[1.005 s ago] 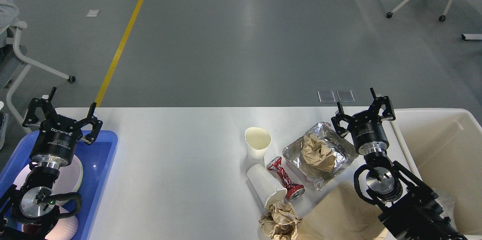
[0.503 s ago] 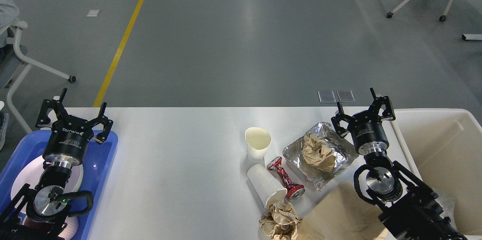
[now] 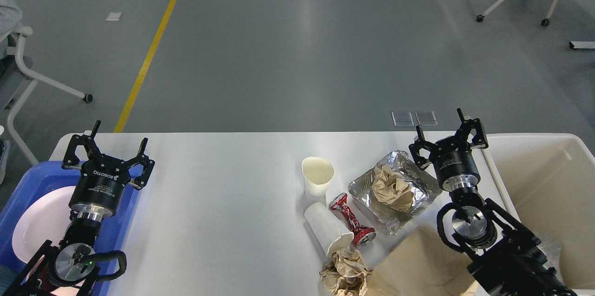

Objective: Tidy desktop

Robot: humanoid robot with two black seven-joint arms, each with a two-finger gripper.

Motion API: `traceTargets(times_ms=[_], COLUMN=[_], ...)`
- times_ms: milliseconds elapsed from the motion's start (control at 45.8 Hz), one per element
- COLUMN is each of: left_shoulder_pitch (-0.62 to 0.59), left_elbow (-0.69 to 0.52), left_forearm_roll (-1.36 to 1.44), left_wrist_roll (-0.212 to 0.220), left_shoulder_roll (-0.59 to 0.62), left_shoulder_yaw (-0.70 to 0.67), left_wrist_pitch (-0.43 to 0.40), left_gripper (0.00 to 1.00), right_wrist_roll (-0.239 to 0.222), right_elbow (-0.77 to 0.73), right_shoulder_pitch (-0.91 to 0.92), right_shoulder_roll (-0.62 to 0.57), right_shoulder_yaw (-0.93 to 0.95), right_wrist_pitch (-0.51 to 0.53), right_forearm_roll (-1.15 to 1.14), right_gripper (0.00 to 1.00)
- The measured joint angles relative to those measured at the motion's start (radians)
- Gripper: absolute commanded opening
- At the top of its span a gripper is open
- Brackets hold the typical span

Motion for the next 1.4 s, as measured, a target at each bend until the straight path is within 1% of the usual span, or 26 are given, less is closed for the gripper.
traceTargets(times_ms=[66, 197, 459, 1399], left_shoulder_pitch=[0.009, 0.007, 0.004, 0.006], left_elbow=[0.009, 0.024, 0.029, 0.029], left_forearm_roll=[0.002, -0.005, -0.072, -0.083], left_wrist_roll=[0.0, 0.002, -0.002, 0.007], left_shoulder_roll=[-0.001, -0.004, -0.018, -0.016], left_shoulder_yaw=[-0.001, -0.007, -0.02, -0.01], left_wrist_pitch=[-0.042, -0.06, -0.048, -0.058], left_gripper=[0.96, 0.96, 0.96, 0.96], right_wrist_roll=[0.0, 0.0, 0.0, -0.001], right_elbow=[0.0, -0.001, 0.0, 0.0], right_shoulder_pitch=[0.0, 0.0, 0.0, 0.0], right_shoulder_roll=[0.0, 0.0, 0.0, 0.0], right_shoulder_yaw=[0.0, 0.0, 0.0, -0.002], right_wrist_pitch=[0.0, 0.0, 0.0, 0.0], right_forearm_roll=[0.0, -0.001, 0.0, -0.007], right_gripper=[1.0, 1.0, 1.0, 1.0])
